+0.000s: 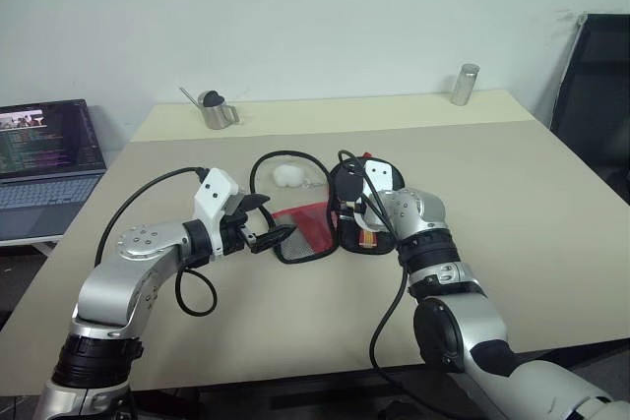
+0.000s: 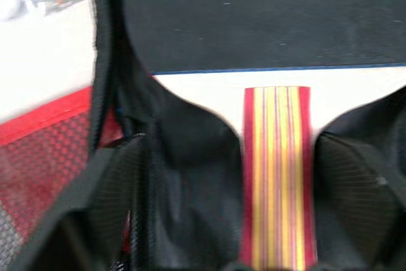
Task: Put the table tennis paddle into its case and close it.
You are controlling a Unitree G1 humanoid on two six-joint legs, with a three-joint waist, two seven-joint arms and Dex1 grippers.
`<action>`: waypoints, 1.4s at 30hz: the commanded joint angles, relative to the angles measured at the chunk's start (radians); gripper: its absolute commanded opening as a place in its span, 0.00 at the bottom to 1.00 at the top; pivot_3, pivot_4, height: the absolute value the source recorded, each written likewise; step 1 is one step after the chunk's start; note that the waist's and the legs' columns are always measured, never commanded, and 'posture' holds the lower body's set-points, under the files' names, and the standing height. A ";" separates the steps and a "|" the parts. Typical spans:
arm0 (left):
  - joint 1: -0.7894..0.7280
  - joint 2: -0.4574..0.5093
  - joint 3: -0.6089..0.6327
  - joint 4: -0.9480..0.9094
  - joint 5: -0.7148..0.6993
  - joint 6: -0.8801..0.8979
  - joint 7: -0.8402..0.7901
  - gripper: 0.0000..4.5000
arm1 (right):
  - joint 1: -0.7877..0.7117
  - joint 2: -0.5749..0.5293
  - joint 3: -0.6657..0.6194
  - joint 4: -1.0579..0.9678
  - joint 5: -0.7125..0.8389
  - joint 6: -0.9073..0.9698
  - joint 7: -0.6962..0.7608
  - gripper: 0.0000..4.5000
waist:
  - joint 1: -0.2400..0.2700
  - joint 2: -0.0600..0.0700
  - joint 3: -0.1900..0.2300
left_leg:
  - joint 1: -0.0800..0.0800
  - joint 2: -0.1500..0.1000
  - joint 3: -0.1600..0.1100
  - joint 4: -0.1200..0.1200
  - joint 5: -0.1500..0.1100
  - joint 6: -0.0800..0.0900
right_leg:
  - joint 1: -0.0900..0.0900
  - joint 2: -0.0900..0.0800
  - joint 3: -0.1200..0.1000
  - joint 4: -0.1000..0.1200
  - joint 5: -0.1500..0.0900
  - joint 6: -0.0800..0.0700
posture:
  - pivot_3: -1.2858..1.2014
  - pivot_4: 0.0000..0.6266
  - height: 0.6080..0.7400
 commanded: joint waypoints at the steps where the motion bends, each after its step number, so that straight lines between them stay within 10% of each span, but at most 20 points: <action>1: -0.012 -0.007 0.013 -0.017 -0.003 -0.014 0.017 1.00 | -0.019 0.083 0.013 -0.047 0.018 0.055 0.012 1.00 | 0.000 0.000 0.000 | 0.000 0.000 0.000 0.000 0.000 0.000 | 0.000 0.000 0.000 0.000 0.000 0.000 | 0.52 0.24 1.00; 6: -0.083 -0.045 0.043 0.086 0.030 -0.023 0.109 1.00 | -0.010 -0.030 0.062 -0.238 0.006 0.155 0.076 1.00 | 0.001 0.000 0.000 | -0.001 0.000 0.000 0.000 0.000 0.000 | -0.001 0.000 0.000 0.000 0.000 0.000 | 0.52 0.24 1.00; 14: -0.352 -0.100 0.019 0.557 0.165 0.014 0.323 1.00 | 0.093 -0.429 0.260 -0.456 0.040 -0.008 0.657 1.00 | 0.024 -0.001 0.000 | -0.002 -0.002 -0.002 0.001 0.000 0.001 | 0.000 0.000 -0.003 -0.002 0.000 0.001 | 0.52 0.24 1.00; 20: -0.456 -0.137 -0.050 0.770 0.240 -0.042 0.286 0.62 | 0.208 -0.689 0.352 -0.745 0.188 0.100 1.022 1.00 | 0.022 -0.001 0.000 | -0.006 -0.001 0.000 0.000 0.000 0.001 | -0.003 -0.001 -0.003 -0.002 0.000 0.001 | 0.52 0.24 1.00; 28: -0.536 -0.202 -0.099 0.942 0.300 -0.119 0.262 0.01 | 0.357 -0.774 0.383 -0.966 0.251 0.009 1.224 1.00 | 0.044 -0.003 0.000 | -0.005 -0.002 -0.001 0.002 0.000 0.000 | -0.002 -0.002 -0.004 -0.002 0.000 0.001 | 0.52 0.24 1.00; 42: -0.557 -0.286 -0.079 0.861 0.263 -0.081 0.175 0.01 | 0.407 -0.776 0.392 -0.954 0.179 -0.147 1.260 1.00 | 0.055 -0.004 0.000 | -0.006 -0.002 -0.003 0.002 0.000 0.000 | -0.002 -0.002 -0.006 -0.003 0.000 0.002 | 0.52 0.24 1.00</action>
